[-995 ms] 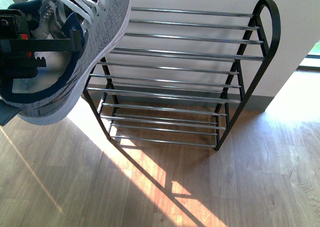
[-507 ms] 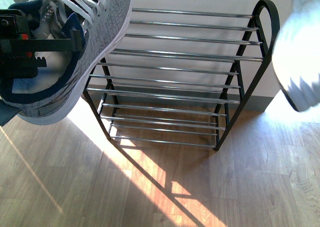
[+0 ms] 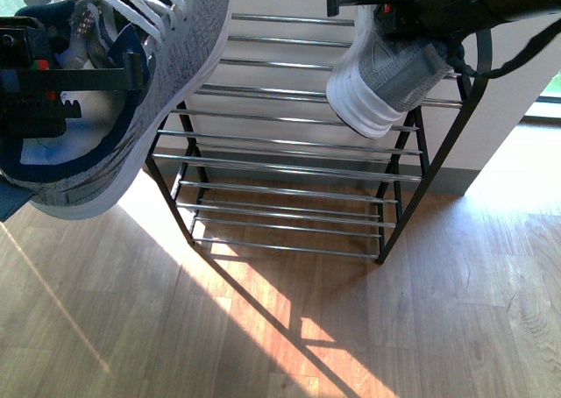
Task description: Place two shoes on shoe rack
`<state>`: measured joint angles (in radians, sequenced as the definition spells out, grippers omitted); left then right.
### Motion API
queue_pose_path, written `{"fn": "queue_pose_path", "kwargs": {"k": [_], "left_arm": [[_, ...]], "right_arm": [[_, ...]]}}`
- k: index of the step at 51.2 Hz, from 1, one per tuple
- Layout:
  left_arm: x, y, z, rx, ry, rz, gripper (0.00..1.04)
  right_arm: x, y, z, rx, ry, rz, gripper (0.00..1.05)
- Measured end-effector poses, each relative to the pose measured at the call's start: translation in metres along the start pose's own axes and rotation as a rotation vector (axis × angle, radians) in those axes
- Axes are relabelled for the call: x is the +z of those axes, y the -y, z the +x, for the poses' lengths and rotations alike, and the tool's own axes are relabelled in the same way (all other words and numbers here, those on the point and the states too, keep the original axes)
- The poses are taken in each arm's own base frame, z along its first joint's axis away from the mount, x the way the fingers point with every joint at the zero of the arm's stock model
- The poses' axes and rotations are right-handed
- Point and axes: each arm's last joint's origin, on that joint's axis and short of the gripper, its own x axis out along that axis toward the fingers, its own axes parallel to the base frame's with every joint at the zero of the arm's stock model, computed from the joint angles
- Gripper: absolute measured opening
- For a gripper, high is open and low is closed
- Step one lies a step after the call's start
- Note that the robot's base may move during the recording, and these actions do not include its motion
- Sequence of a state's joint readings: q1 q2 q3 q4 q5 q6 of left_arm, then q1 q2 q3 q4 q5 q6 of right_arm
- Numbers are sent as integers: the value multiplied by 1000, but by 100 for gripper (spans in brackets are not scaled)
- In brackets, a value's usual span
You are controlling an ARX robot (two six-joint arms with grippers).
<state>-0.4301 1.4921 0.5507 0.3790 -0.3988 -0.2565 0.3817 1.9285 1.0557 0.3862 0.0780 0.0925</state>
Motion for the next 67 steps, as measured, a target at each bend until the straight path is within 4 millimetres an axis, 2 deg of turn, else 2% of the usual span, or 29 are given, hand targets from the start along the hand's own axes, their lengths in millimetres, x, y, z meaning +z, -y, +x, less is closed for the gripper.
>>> {"fn": "queue_pose_path", "kwargs": {"k": [4, 11, 24, 35, 45, 51, 65, 67], "left_arm": [[0, 0, 0, 0, 0, 0, 2], [0, 0, 0, 0, 0, 0, 2], [0, 0, 0, 0, 0, 0, 2], [0, 0, 0, 0, 0, 0, 2], [0, 0, 0, 0, 0, 0, 2], [0, 0, 0, 0, 0, 0, 2], [0, 0, 0, 0, 0, 0, 2], [0, 0, 0, 0, 0, 0, 2]], "right_arm": [[1, 5, 23, -64, -26, -26, 1], [4, 14, 43, -121, -46, -55, 1], [11, 25, 66, -159, -69, -116, 1], [12, 28, 76, -142, -104, -152, 3], [14, 30, 70, -131, -70, -146, 41], [15, 29, 58, -105, -47, -139, 57], [31, 18, -2, 9, 68, -107, 96], [32, 16, -11, 24, 81, -105, 97]]}}
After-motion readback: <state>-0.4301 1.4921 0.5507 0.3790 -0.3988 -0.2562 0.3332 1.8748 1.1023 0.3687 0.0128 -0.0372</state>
